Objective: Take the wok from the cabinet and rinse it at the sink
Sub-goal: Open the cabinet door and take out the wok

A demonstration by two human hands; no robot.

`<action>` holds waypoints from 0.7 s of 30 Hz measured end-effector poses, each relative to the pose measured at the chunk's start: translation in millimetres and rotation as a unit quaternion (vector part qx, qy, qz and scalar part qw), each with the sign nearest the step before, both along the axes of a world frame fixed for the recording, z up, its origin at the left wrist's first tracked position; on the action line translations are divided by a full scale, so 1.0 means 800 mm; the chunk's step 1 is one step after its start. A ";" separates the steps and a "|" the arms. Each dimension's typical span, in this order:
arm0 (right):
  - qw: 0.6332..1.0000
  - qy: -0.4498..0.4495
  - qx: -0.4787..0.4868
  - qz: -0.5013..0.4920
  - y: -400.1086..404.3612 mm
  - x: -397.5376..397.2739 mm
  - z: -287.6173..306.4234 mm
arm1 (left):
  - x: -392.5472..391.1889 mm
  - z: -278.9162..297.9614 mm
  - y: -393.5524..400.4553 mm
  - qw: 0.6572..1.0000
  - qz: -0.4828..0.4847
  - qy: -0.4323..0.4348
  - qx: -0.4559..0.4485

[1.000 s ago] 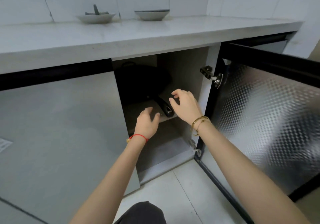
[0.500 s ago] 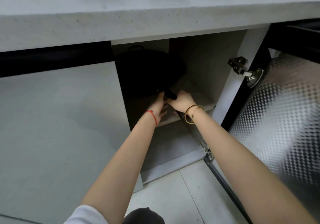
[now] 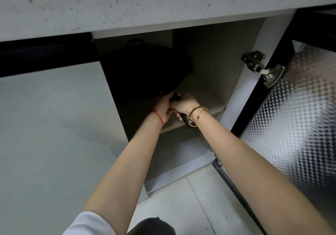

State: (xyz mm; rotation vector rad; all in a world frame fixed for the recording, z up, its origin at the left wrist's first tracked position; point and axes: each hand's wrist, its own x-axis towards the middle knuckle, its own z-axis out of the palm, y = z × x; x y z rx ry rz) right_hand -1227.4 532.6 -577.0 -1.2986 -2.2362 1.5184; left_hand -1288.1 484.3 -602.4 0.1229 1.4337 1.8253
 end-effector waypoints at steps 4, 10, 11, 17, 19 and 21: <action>0.999 0.030 0.035 -0.015 -0.014 0.015 -0.005 | 0.010 -0.004 -0.005 1.000 0.008 0.005 0.023; 0.997 0.053 0.051 -0.023 -0.026 0.059 -0.008 | 0.041 -0.013 -0.018 0.998 -0.038 0.002 0.057; 0.997 0.051 0.054 -0.026 -0.028 0.067 -0.006 | 0.047 -0.012 -0.020 0.997 -0.042 -0.001 0.060; 0.997 0.019 0.059 -0.041 -0.044 0.115 0.010 | 0.095 0.018 -0.042 0.995 -0.070 -0.018 0.064; 0.997 0.012 0.060 -0.043 -0.055 0.137 0.022 | 0.113 0.032 -0.053 0.995 -0.084 -0.026 0.048; 0.997 0.004 0.072 -0.038 -0.069 0.159 0.034 | 0.132 0.044 -0.065 0.994 -0.100 -0.033 0.030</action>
